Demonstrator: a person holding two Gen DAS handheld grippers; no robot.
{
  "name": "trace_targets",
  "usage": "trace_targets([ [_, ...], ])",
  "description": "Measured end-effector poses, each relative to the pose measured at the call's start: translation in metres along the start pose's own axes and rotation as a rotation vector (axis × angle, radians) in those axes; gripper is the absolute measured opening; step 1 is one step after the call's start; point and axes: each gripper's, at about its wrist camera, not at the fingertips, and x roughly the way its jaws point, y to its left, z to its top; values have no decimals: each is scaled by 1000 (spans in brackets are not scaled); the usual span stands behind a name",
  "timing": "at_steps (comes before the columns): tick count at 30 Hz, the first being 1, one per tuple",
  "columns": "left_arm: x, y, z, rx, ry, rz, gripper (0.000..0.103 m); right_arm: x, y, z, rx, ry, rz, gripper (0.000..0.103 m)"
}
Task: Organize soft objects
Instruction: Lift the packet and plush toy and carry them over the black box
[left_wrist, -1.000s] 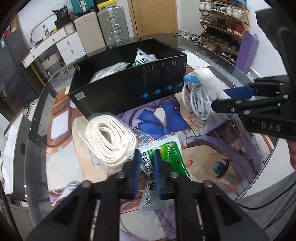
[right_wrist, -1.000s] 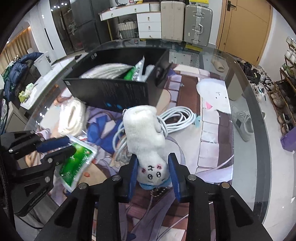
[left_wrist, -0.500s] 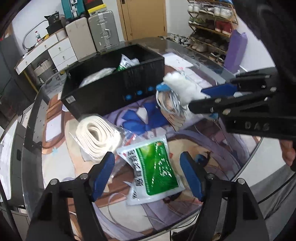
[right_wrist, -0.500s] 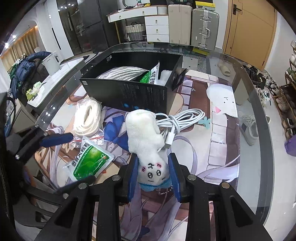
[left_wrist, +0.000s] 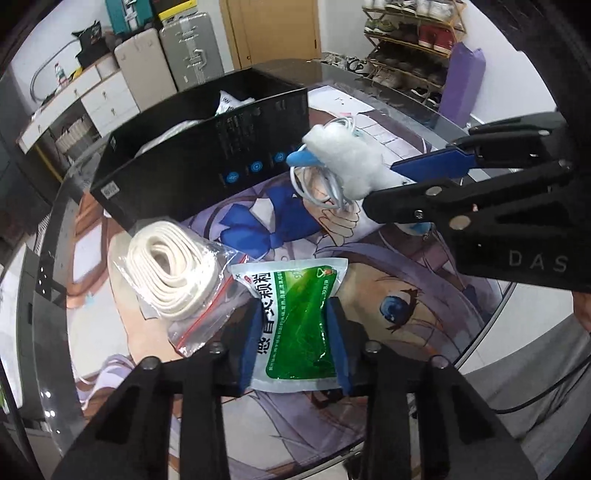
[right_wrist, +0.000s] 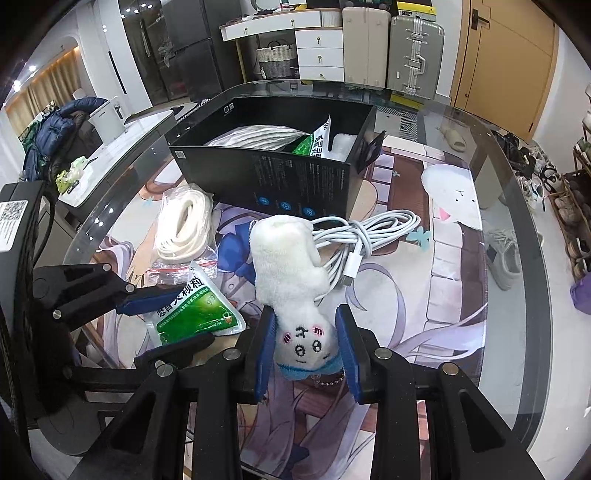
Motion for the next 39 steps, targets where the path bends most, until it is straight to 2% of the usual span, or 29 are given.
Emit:
trace_targets([
  [3,-5,4,2,-6,-5,-15,23,-1,1,1,1,-6,6,33],
  [7,-18,15,5,-32,-34,-35,21,-5,3,2,2,-17,15,33],
  [18,-49,44,7,-85,-101,-21,20,-22,19,3,-11,-59,63,33],
  [34,-68,55,17,-106,-170,-7,20,-41,35,8,-6,-111,107,33],
  [39,-81,53,23,-83,-232,54,20,-54,39,15,1,-152,113,33],
])
